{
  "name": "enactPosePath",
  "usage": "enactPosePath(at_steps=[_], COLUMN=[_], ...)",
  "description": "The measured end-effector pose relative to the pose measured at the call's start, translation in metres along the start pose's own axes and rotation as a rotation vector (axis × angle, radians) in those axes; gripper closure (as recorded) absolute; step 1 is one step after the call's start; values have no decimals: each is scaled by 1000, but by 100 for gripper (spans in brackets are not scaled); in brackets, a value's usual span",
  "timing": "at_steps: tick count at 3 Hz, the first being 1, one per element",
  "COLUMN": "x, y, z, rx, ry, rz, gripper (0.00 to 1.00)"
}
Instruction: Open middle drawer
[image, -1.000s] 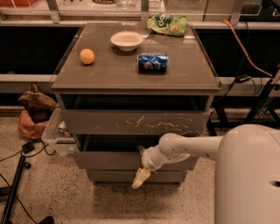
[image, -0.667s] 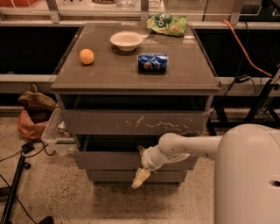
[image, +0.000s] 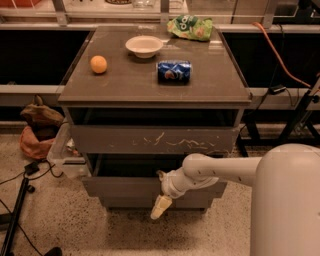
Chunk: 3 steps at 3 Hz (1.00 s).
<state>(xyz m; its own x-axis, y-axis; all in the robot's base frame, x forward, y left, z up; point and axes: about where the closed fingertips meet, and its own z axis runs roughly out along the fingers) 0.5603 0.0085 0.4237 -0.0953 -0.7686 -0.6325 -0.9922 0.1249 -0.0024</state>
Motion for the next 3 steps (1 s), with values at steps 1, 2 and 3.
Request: enactPosePath(at_steps=[1, 2, 3], x=[2, 2, -7], y=[49, 49, 44], z=[-17, -17, -10], rx=[-28, -28, -37], ry=[-21, -21, 30], rz=[56, 56, 29], gripper=[0, 0, 0])
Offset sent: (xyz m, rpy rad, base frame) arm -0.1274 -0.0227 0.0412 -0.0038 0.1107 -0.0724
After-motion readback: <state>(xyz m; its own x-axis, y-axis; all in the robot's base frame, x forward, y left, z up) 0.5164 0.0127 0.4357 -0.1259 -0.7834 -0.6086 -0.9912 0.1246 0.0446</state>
